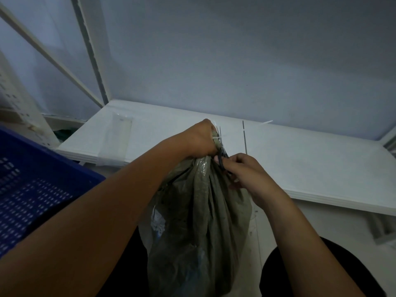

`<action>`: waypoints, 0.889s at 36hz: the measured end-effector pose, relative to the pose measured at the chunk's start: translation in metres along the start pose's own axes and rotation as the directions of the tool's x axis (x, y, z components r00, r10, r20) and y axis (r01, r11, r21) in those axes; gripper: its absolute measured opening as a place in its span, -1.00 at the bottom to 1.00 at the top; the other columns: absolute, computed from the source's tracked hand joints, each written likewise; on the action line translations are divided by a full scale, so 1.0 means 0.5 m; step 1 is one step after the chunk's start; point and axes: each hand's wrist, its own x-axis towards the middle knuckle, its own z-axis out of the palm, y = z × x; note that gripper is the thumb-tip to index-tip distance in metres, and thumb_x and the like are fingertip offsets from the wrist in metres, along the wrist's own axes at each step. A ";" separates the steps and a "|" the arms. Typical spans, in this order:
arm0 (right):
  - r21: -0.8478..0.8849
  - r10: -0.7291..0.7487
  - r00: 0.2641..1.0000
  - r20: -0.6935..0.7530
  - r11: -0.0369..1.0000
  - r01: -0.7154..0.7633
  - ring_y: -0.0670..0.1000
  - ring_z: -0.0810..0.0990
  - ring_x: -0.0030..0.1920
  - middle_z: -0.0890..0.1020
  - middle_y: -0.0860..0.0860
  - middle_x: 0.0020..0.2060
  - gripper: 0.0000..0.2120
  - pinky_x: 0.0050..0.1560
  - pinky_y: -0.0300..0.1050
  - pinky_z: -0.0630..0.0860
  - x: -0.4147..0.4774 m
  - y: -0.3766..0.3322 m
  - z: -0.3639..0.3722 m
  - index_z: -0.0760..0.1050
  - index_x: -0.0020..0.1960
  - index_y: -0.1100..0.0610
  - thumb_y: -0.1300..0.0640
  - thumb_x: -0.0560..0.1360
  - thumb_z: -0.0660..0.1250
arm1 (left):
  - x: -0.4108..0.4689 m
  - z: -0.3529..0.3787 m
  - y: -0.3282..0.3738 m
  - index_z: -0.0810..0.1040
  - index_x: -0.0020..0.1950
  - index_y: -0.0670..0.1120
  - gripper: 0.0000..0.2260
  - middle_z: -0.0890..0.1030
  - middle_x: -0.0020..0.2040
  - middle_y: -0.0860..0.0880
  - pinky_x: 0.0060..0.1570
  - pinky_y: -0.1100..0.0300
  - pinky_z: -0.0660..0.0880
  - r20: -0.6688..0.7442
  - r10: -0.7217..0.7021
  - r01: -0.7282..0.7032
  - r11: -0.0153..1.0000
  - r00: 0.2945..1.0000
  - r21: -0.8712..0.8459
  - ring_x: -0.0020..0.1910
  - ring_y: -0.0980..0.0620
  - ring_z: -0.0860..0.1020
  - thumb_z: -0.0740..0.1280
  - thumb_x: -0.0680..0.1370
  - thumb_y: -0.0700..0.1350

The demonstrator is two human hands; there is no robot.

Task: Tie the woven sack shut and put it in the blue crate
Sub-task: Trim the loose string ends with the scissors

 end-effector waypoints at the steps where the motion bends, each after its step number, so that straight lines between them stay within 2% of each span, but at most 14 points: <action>1: -0.002 -0.001 1.000 0.000 1.000 0.001 -0.02 0.51 -0.29 0.54 0.00 -0.30 -0.54 -0.27 -0.13 0.45 0.001 0.001 0.000 0.46 -0.12 0.08 -0.23 0.28 0.54 | -0.001 0.000 0.001 0.44 0.13 -0.11 -0.65 0.55 -0.11 -0.05 -0.29 0.20 0.46 0.007 -0.004 0.004 1.000 1.000 -0.005 -0.20 0.02 0.54 0.43 0.40 -0.29; 4: -0.020 -0.018 1.000 -0.016 1.000 0.017 -0.02 0.50 -0.30 0.53 -0.01 -0.31 -0.50 -0.24 -0.10 0.45 0.003 0.004 0.001 0.47 -0.12 0.09 -0.26 0.22 0.53 | -0.006 0.000 0.006 0.52 0.13 -0.19 -0.71 0.61 -0.03 -0.17 -0.20 0.17 0.49 0.027 -0.010 0.010 1.000 1.000 0.013 -0.15 -0.06 0.56 0.41 0.43 -0.32; 6: -0.021 -0.038 0.999 -0.029 0.999 0.038 -0.02 0.50 -0.29 0.53 0.00 -0.30 -0.51 -0.24 -0.10 0.44 0.005 0.004 0.003 0.47 -0.13 0.10 -0.24 0.23 0.53 | -0.007 -0.001 0.008 0.55 0.13 -0.23 -0.75 0.60 -0.03 -0.19 -0.24 0.19 0.46 0.045 -0.012 0.011 1.000 0.999 0.026 -0.16 -0.06 0.53 0.38 0.45 -0.33; 11: -0.021 -0.078 0.995 -0.067 0.997 0.077 -0.03 0.47 -0.28 0.50 0.00 -0.29 -0.52 -0.24 -0.09 0.42 0.010 0.008 0.008 0.45 -0.16 0.07 -0.23 0.19 0.53 | -0.008 -0.005 0.012 0.49 0.04 -0.12 -0.82 0.50 -0.23 -0.04 -0.35 0.23 0.38 0.059 0.019 -0.021 0.999 0.998 0.042 -0.18 -0.03 0.48 0.35 0.50 -0.33; 16: -0.028 -0.084 0.993 -0.081 0.996 0.082 -0.04 0.49 -0.29 0.51 -0.01 -0.27 -0.56 -0.25 -0.10 0.42 0.015 0.009 0.011 0.47 -0.14 0.06 -0.22 0.24 0.54 | -0.004 -0.004 0.008 0.44 0.08 -0.06 -0.74 0.48 -0.22 0.02 -0.42 0.26 0.34 0.047 0.022 -0.022 1.000 0.999 -0.002 -0.29 0.09 0.45 0.37 0.49 -0.32; 21: -0.047 -0.049 0.996 -0.078 0.998 0.045 -0.03 0.49 -0.32 0.54 -0.03 -0.28 -0.53 -0.25 -0.09 0.43 0.014 0.009 0.006 0.44 -0.17 0.04 -0.27 0.21 0.53 | -0.002 -0.004 0.003 0.48 0.08 -0.10 -0.72 0.53 -0.19 -0.02 -0.27 0.20 0.46 0.006 0.019 -0.019 0.998 1.000 -0.053 -0.24 0.02 0.51 0.41 0.43 -0.32; 26: -0.083 -0.009 0.998 -0.064 0.997 0.003 -0.02 0.49 -0.32 0.53 -0.04 -0.30 -0.50 -0.27 -0.12 0.41 0.013 0.011 0.003 0.42 -0.18 0.03 -0.31 0.19 0.51 | 0.004 -0.011 -0.006 0.44 0.14 -0.09 -0.57 0.50 -0.12 -0.02 -0.34 0.22 0.47 -0.049 -0.006 0.001 0.996 0.999 -0.093 -0.25 0.08 0.51 0.52 0.36 -0.29; 32: -0.093 -0.006 0.999 -0.046 0.996 0.002 -0.02 0.47 -0.31 0.51 0.01 -0.25 -0.57 -0.35 -0.18 0.43 0.010 0.009 0.004 0.41 -0.14 0.06 -0.23 0.33 0.51 | 0.018 -0.021 -0.018 0.43 0.10 -0.09 -0.59 0.48 -0.14 -0.01 -0.31 0.20 0.47 -0.110 -0.047 0.035 0.994 0.993 -0.103 -0.26 0.08 0.49 0.53 0.36 -0.29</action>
